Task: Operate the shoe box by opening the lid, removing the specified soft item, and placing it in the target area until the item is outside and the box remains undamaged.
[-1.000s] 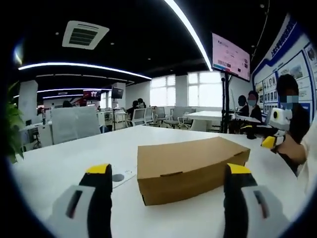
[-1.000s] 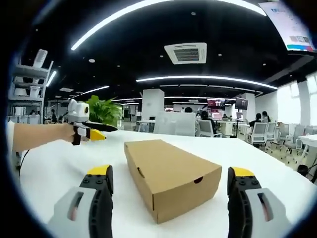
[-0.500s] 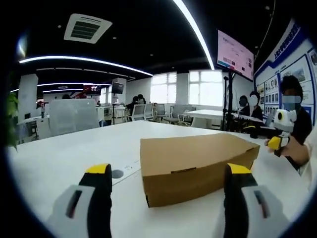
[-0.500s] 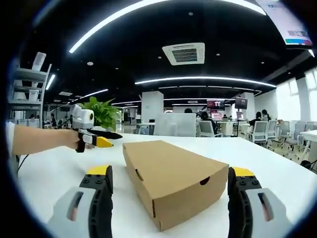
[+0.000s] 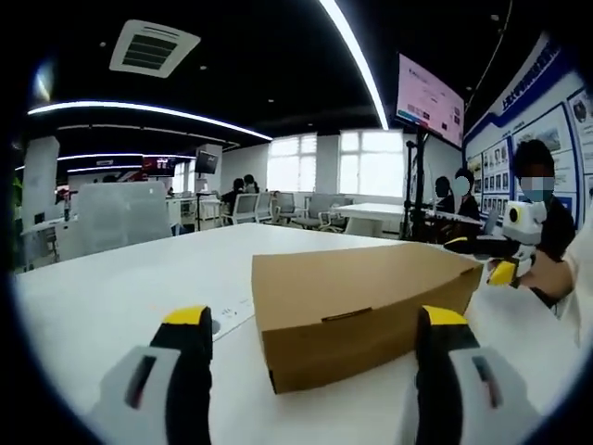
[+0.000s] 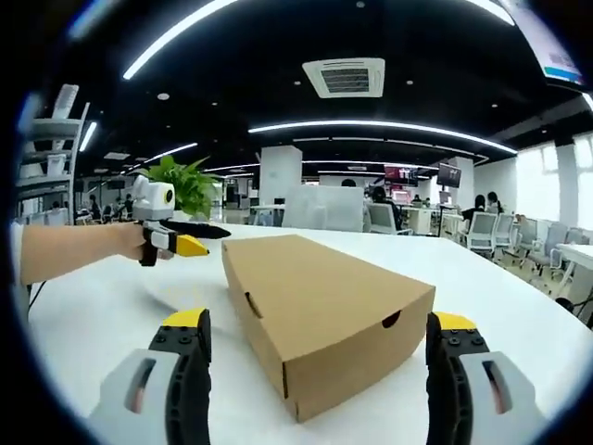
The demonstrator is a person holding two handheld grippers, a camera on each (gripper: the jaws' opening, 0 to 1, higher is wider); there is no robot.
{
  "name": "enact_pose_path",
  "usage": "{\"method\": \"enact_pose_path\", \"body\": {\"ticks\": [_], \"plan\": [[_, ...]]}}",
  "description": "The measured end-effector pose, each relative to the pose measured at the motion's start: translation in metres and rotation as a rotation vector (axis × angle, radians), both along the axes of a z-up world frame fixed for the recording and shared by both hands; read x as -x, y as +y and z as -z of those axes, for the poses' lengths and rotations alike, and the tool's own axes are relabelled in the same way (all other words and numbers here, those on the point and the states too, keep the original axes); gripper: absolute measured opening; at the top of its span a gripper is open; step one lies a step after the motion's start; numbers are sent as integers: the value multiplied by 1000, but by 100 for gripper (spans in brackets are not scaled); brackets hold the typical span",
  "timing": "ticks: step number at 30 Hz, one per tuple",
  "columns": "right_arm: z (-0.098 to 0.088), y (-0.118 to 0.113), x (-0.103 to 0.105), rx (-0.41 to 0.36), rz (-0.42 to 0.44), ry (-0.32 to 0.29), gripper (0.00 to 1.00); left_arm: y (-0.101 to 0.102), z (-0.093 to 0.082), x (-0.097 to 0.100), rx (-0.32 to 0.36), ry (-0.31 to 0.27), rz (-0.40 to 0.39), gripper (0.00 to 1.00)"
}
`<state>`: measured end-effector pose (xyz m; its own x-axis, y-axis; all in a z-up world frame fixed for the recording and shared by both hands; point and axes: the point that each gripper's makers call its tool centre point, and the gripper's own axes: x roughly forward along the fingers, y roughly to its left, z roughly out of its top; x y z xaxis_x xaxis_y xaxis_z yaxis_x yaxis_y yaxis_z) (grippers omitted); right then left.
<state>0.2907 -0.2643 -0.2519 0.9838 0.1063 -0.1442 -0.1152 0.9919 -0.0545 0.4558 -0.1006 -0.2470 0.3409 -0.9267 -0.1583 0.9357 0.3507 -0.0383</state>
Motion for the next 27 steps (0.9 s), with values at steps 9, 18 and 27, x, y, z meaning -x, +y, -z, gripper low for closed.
{"method": "enact_pose_path", "body": {"ticks": [9,18,27], "plan": [[9,-5,-9,11,42,7,100,-7,11,3,-4,6,4,90],[14,-1,-11,12,30,24,90,-13,4,6,27,23,49,86],[9,4,-18,28,37,24,91,-17,5,11,5,27,85,79]]}}
